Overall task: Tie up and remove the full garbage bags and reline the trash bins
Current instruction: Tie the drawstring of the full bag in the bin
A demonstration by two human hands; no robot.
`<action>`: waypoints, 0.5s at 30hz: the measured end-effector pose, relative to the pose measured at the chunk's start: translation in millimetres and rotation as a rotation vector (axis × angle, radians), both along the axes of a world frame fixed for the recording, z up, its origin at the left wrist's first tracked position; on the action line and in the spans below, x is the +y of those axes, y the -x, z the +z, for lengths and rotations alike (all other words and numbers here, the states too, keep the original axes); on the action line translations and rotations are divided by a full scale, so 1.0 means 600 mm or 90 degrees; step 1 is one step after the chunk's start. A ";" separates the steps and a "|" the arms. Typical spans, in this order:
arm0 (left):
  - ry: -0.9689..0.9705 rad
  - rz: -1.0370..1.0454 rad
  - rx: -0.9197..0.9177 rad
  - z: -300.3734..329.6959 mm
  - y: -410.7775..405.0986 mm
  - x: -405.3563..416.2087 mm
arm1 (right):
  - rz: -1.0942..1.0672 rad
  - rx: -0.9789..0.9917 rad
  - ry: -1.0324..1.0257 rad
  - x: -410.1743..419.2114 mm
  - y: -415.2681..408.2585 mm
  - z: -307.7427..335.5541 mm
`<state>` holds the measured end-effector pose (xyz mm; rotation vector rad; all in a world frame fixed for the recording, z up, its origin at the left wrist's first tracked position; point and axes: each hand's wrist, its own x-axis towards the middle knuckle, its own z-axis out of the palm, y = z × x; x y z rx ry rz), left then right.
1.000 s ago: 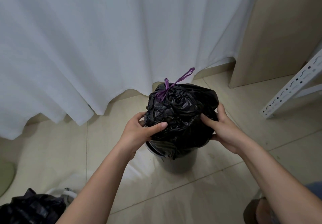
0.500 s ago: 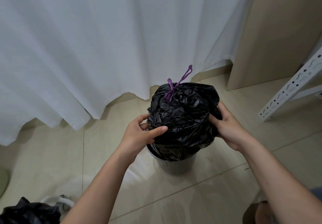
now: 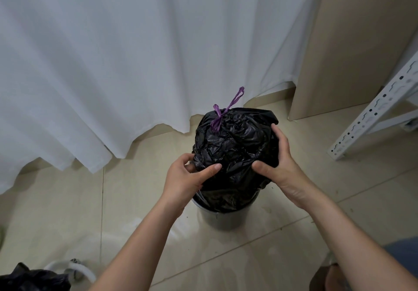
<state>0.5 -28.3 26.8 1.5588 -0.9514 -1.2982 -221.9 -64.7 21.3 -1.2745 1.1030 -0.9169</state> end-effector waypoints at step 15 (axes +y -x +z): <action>0.011 -0.006 -0.003 0.022 0.020 0.007 | -0.179 0.050 0.171 -0.016 0.017 0.016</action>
